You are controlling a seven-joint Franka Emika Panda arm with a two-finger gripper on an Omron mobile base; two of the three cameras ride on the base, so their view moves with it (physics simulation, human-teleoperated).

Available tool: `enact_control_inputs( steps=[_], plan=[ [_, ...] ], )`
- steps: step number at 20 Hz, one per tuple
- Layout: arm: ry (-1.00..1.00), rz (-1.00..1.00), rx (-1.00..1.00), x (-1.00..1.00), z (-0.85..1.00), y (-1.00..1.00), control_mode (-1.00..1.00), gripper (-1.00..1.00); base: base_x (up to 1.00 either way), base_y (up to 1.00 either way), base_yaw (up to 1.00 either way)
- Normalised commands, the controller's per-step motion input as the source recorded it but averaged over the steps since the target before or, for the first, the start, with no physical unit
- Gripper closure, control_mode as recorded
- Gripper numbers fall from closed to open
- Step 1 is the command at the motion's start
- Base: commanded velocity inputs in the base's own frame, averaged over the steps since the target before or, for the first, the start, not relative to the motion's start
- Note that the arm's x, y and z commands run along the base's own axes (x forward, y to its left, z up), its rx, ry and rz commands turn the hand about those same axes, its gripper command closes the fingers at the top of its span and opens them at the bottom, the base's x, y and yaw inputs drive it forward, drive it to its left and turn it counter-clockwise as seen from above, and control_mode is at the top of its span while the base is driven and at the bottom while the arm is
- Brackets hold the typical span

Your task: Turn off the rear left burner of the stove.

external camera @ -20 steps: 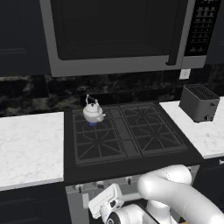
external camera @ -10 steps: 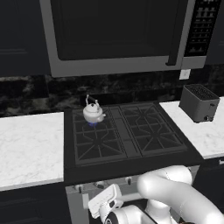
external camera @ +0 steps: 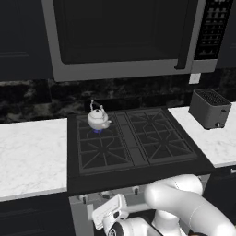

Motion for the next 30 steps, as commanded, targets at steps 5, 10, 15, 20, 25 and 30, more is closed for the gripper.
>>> enact_control_inputs(
  steps=[5,10,15,20,25,30],
  plan=[
    [0.17,0.0,0.38,0.14,0.04,-0.31,-1.0,1.0,0.0,0.0,0.0],
    [0.21,0.0,0.59,0.07,0.18,-0.42,-1.0,1.0,0.0,0.0,0.0],
    [0.15,-0.01,0.73,0.17,0.25,-0.49,-1.0,1.0,0.0,0.0,0.0],
    [0.1,-0.02,0.72,0.39,0.24,-0.53,-1.0,1.0,0.0,0.0,0.0],
    [0.09,-0.04,0.71,0.58,0.29,-0.52,-1.0,1.0,0.0,0.0,0.0],
    [0.05,-0.06,0.74,0.42,0.48,-0.67,-1.0,1.0,0.0,0.0,0.0]
  ],
)
